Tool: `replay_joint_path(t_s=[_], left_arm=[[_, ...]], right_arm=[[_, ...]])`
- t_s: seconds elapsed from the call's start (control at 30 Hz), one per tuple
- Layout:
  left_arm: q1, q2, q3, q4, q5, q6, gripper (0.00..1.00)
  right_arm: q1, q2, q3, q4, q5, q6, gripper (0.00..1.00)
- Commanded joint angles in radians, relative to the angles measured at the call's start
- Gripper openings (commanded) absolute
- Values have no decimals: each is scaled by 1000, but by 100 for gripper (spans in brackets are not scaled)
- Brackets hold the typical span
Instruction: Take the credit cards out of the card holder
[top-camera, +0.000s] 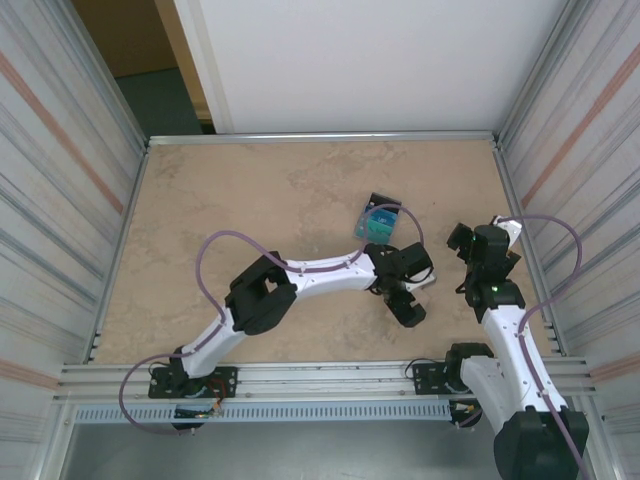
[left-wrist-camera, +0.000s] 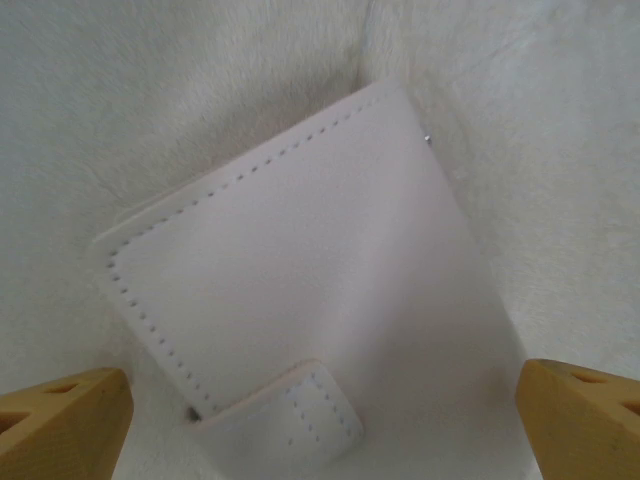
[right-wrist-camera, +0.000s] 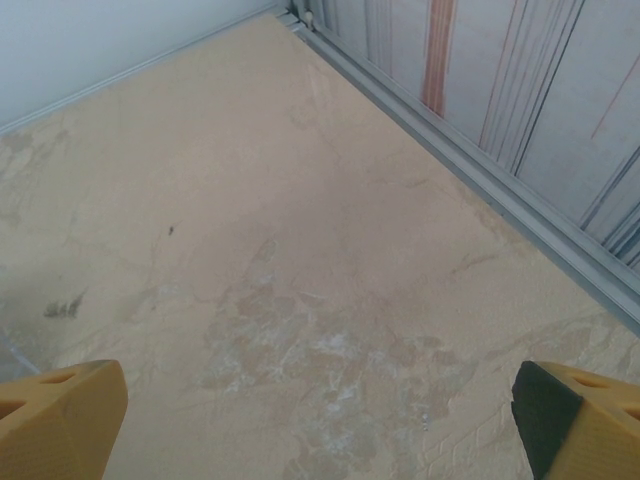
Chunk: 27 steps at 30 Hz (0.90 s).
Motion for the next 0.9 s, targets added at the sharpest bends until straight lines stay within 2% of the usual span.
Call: replay_joint_path(t_s=[0.0,0.53,0.6,0.67,0.87], left_arm=[[-14,46,65,-76,17,2,99],[-33,119,156,-181,-23,34,99],[-37,117,150,-202,-60,63,88],[-30,104,130,-212,-95,91,82],[16,30,33,-216,-145,209,84]], right_arm=[[-10,7,-13,19,-9,23,99],[-24,6,-25,24,-28,28,99],[-25,5,-23,21,-27,28,99],[-25,4,-24,19,-25,30,99],[-28,1,-24,16,-26,33,99]])
